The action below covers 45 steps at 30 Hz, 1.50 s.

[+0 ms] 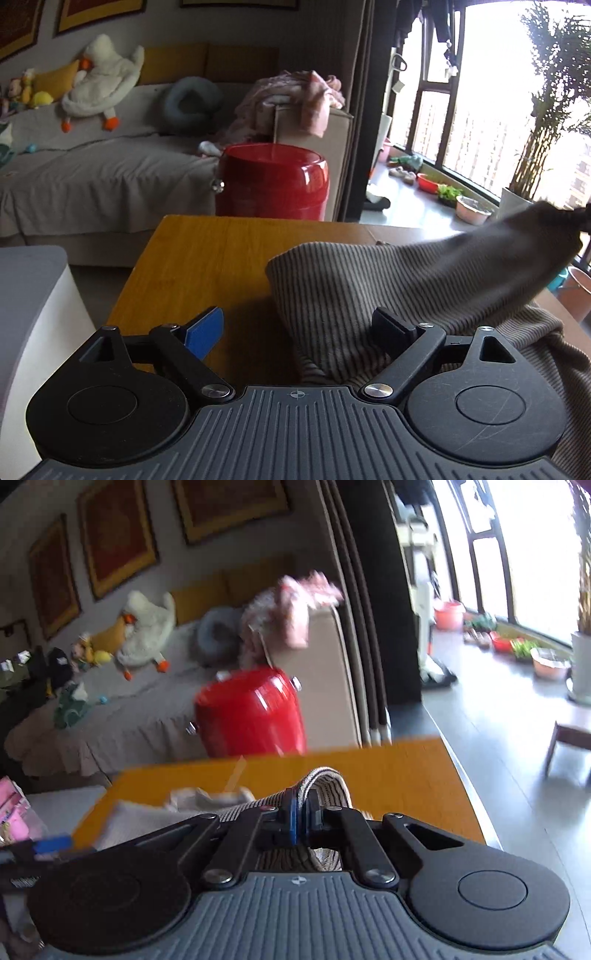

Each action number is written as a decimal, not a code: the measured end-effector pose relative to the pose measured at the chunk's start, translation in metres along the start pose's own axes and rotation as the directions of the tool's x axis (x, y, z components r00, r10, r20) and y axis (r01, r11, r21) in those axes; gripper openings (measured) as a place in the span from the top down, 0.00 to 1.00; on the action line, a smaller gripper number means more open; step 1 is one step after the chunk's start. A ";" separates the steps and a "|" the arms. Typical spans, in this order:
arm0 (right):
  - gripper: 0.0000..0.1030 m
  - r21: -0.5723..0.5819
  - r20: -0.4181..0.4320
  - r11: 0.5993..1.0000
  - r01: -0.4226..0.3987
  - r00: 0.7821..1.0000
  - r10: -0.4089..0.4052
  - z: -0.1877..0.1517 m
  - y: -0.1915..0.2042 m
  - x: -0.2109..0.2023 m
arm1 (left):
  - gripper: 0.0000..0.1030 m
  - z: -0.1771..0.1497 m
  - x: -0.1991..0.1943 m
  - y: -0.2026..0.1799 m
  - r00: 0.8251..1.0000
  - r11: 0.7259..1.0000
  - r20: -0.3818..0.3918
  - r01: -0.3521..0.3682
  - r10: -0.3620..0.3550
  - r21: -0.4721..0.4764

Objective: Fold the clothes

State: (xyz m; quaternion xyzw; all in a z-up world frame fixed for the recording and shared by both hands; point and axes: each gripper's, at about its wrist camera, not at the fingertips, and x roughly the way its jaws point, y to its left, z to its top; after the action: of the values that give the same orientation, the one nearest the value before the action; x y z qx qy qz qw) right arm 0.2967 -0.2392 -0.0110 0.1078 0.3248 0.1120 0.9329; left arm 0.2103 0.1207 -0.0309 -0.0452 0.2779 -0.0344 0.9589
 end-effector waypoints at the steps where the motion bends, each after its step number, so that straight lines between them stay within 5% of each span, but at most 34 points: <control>1: 0.94 0.034 -0.019 0.999 0.002 1.000 -0.001 -0.010 -0.010 0.005 | 0.11 0.001 -0.001 0.002 1.000 1.000 0.000 -0.002 0.002 -0.003; 7: 0.79 -0.042 0.048 0.998 0.037 0.998 -0.035 -0.012 -0.008 -0.027 | 0.08 0.012 -0.015 -0.003 0.996 0.996 0.014 0.086 -0.086 -0.012; 14: 0.53 0.007 0.049 0.986 -0.165 0.985 0.165 -0.025 0.013 -0.050 | 0.08 -0.004 -0.005 -0.036 0.983 0.982 -0.022 0.185 -0.184 0.034; 22: 0.46 -0.232 0.015 0.968 -0.098 0.994 0.104 -0.038 0.039 -0.013 | 0.03 -0.014 0.010 -0.038 0.991 0.993 -0.063 0.120 -0.120 0.000; 30: 0.46 -0.319 0.019 0.947 -0.039 0.999 0.047 -0.038 0.045 -0.007 | 0.00 -0.016 0.013 -0.019 0.988 0.984 -0.087 0.110 -0.124 -0.142; 36: 0.46 -0.270 0.028 0.963 -0.019 0.999 0.028 -0.037 0.035 -0.009 | 0.00 -0.017 0.006 -0.012 0.993 0.982 -0.054 0.096 -0.106 -0.160; 39: 0.44 -0.284 0.030 0.959 -0.009 0.999 0.019 -0.038 0.037 -0.009 | 0.00 -0.016 -0.008 -0.018 0.997 0.994 -0.019 0.074 -0.076 -0.084; 42: 0.40 -0.295 0.027 0.955 -0.011 0.999 0.020 -0.038 0.039 -0.008 | 0.02 -0.015 -0.031 -0.031 0.993 0.993 -0.010 0.117 -0.117 0.003; 45: 0.38 -0.303 0.025 0.953 -0.010 0.999 0.019 -0.038 0.040 -0.008 | 0.13 -0.012 -0.046 -0.036 0.966 0.967 -0.049 0.254 -0.254 -0.004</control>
State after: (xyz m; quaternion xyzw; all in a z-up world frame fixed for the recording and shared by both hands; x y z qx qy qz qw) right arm 0.2612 -0.1985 -0.0246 -0.0326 0.2899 0.1659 0.9420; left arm 0.1631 0.0887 -0.0131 -0.0786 0.2933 -0.1585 0.9395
